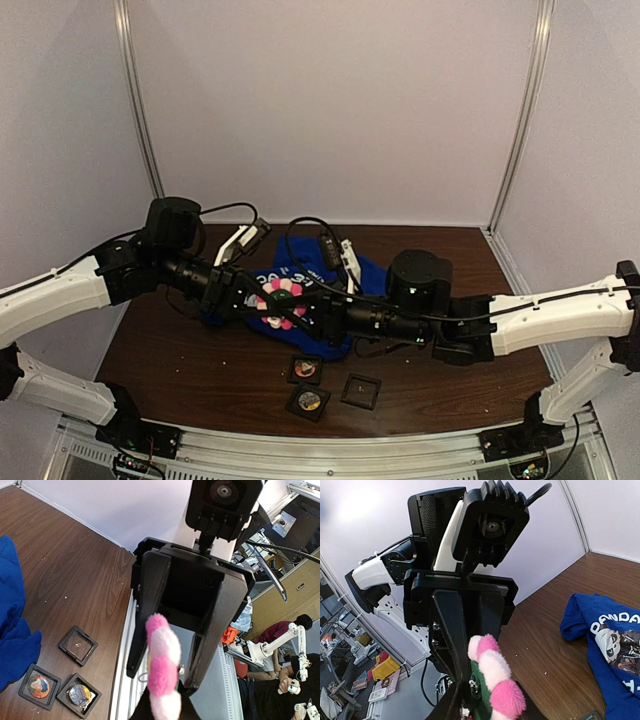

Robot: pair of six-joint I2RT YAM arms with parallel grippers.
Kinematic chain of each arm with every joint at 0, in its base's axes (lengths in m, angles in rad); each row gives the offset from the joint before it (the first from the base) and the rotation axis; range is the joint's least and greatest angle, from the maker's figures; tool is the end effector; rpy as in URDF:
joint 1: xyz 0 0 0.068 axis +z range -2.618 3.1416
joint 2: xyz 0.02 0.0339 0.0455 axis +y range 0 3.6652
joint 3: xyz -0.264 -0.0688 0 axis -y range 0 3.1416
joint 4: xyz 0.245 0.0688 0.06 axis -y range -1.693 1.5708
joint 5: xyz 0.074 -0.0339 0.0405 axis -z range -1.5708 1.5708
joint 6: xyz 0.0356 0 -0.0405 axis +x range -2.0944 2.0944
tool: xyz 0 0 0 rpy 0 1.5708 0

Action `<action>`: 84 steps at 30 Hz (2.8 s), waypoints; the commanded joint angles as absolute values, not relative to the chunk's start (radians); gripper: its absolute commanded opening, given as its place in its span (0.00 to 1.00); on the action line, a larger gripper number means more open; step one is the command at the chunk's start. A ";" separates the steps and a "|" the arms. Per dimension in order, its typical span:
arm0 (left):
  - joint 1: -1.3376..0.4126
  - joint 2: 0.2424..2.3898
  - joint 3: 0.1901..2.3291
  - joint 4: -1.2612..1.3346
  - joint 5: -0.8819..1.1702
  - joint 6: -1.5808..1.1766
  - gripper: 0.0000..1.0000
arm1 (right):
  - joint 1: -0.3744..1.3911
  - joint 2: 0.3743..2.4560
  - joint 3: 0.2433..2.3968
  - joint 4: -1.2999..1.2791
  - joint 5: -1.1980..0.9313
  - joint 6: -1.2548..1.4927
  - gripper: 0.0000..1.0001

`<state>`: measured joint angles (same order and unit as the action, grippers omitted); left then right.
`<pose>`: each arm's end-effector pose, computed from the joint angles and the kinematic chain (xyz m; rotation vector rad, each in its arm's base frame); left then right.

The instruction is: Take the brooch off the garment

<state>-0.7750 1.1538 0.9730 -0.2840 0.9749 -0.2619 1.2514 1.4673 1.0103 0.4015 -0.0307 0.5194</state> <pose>0.1572 -0.1952 0.3277 1.1949 1.8528 -1.6057 0.1084 0.3312 0.3157 -0.6743 1.6857 1.3471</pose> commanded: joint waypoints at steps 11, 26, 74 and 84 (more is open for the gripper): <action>-0.781 1.144 0.986 -0.237 1.013 -0.256 0.00 | 1.239 1.487 1.011 0.297 0.087 0.565 0.27; -0.782 1.140 0.985 -0.239 1.000 -0.256 0.00 | 1.238 1.478 1.002 0.280 0.118 0.583 0.24; -0.782 1.133 0.985 -0.242 0.984 -0.250 0.00 | 1.225 1.490 1.012 0.193 0.162 0.649 0.14; -0.782 1.123 0.983 -0.243 0.957 -0.256 0.00 | 1.216 1.465 0.984 0.187 0.196 0.684 0.12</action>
